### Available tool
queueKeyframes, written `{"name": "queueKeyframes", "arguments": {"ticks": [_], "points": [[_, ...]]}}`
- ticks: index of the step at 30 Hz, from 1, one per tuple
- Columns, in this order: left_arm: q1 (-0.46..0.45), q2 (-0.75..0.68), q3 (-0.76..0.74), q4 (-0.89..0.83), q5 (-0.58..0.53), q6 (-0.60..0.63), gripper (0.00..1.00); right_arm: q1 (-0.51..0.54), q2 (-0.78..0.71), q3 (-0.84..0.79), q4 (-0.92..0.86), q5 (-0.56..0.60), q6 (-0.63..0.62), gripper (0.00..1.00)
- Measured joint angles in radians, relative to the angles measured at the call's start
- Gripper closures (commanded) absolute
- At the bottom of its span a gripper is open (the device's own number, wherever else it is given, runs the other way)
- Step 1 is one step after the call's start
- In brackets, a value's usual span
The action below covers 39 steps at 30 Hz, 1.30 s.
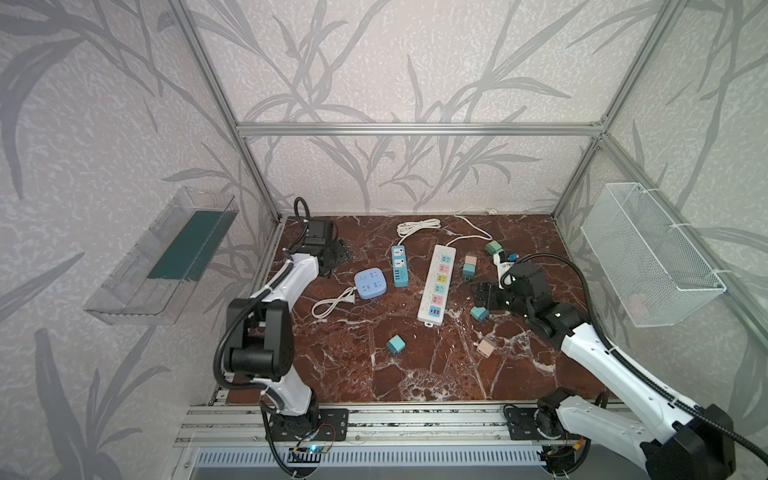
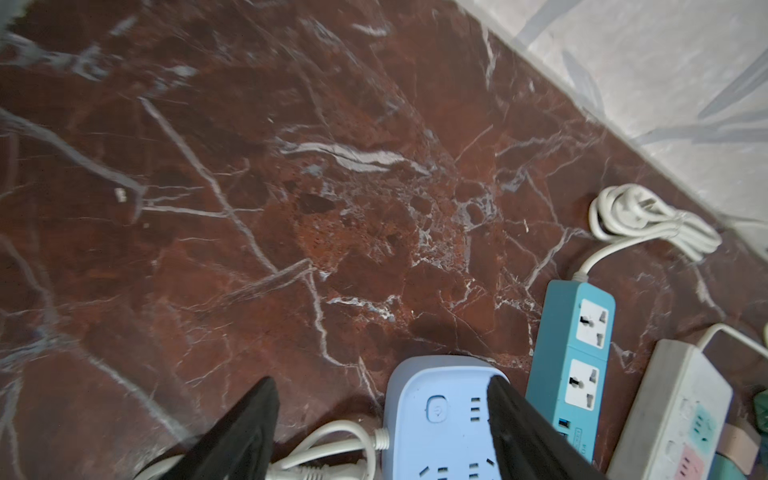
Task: Insert the plug
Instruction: 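Move left gripper toward the teal adapter beside the blue cube socket while right arm advances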
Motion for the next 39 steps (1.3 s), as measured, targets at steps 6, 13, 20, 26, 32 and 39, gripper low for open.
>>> {"name": "queueKeyframes", "arguments": {"ticks": [6, 13, 20, 26, 32, 39], "points": [[-0.089, 0.233, 0.277, -0.1, -0.074, 0.091, 0.22, 0.005, 0.0, -0.041, -0.006, -0.019, 0.0, 0.08], [-0.146, 0.386, 0.371, -0.184, -0.127, 0.148, 0.24, 0.013, 0.0, -0.05, -0.008, -0.034, -0.001, 0.08], [-0.154, 0.39, 0.29, -0.173, -0.117, 0.149, 0.28, 0.04, -0.001, -0.05, -0.009, -0.042, -0.002, 0.08], [-0.168, 0.293, 0.102, -0.098, -0.107, 0.121, 0.31, 0.069, -0.029, -0.05, -0.025, -0.04, -0.002, 0.08], [-0.205, 0.174, -0.083, -0.031, -0.111, 0.072, 0.33, 0.083, -0.066, -0.05, -0.046, -0.034, 0.0, 0.08], [-0.235, 0.008, -0.26, 0.013, -0.156, -0.002, 0.26, 0.148, -0.074, -0.049, -0.08, -0.005, 0.003, 0.08]]}}
